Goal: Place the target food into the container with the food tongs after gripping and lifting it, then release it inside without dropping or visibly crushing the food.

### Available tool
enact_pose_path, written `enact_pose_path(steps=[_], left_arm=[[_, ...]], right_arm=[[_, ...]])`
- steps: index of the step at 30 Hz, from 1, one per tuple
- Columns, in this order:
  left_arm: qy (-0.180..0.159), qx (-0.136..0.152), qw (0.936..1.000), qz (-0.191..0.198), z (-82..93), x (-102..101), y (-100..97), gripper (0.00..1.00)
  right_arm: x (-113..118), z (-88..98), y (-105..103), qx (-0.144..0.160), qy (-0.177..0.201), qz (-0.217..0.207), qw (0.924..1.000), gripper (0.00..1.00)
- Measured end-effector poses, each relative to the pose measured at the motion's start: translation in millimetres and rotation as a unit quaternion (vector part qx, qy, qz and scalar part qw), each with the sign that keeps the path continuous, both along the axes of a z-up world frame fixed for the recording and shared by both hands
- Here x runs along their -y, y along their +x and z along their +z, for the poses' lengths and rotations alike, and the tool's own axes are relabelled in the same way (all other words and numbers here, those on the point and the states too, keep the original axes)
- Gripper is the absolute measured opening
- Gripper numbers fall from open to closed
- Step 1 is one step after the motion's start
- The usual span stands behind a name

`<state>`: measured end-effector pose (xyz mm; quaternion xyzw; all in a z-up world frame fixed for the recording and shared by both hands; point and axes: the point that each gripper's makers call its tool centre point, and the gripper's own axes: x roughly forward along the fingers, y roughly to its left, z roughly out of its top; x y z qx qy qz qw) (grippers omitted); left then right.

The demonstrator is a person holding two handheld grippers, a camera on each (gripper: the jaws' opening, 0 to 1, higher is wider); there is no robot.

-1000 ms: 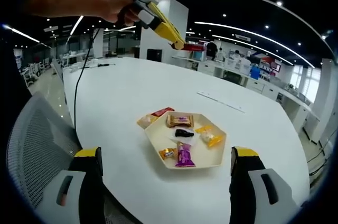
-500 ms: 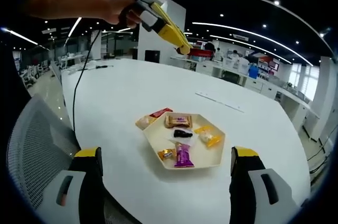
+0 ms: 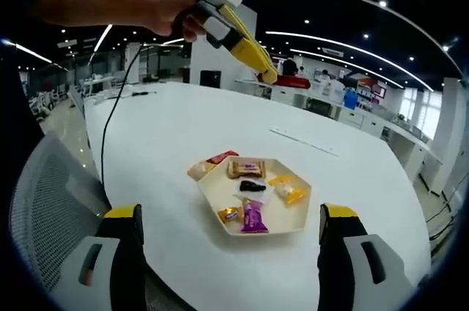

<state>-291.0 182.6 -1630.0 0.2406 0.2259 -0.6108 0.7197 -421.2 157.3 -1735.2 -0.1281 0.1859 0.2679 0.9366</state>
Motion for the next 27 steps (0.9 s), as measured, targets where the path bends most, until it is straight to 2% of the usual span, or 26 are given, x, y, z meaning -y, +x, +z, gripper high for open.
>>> enact_pose_path(steps=[10, 15, 16, 17, 18, 19, 20, 27], left_arm=[[0.0, -0.011, 0.9999, 0.0, -32.0, 15, -10.7, 0.2], [0.009, -0.005, 0.9999, -0.003, -47.8, 17, -11.7, 0.21], [0.007, -0.002, 0.9999, -0.009, -52.1, 18, -12.1, 0.22], [-0.001, -0.016, 0.9995, -0.026, -56.0, 20, -17.9, 0.24], [0.003, -0.004, 0.9998, -0.02, -61.9, 18, -14.9, 0.25], [0.01, 0.026, 0.9993, -0.023, -63.9, 15, -8.5, 0.26], [0.009, 0.013, 0.9996, -0.023, -67.4, 14, -11.5, 0.26], [0.0, 0.022, 0.9997, -0.013, -57.5, 5, 1.3, 0.27]], right_arm=[[1, 0.6, 0, 0.0, 0.002, -0.004, 1.0, 0.98], [1, -0.2, 0, -0.002, 0.002, -0.003, 1.0, 0.98], [1, -0.1, 0, -0.002, 0.003, -0.003, 1.0, 0.98], [1, 0.2, 0, -0.002, 0.004, -0.003, 1.0, 0.98], [1, 0.1, 0, -0.002, 0.004, -0.003, 1.0, 0.98], [1, 0.0, 0, -0.002, 0.003, -0.003, 1.0, 0.98], [2, -0.3, 1, -0.002, 0.005, -0.003, 1.0, 0.98], [1, 0.2, 1, -0.003, 0.008, -0.002, 1.0, 0.98]])
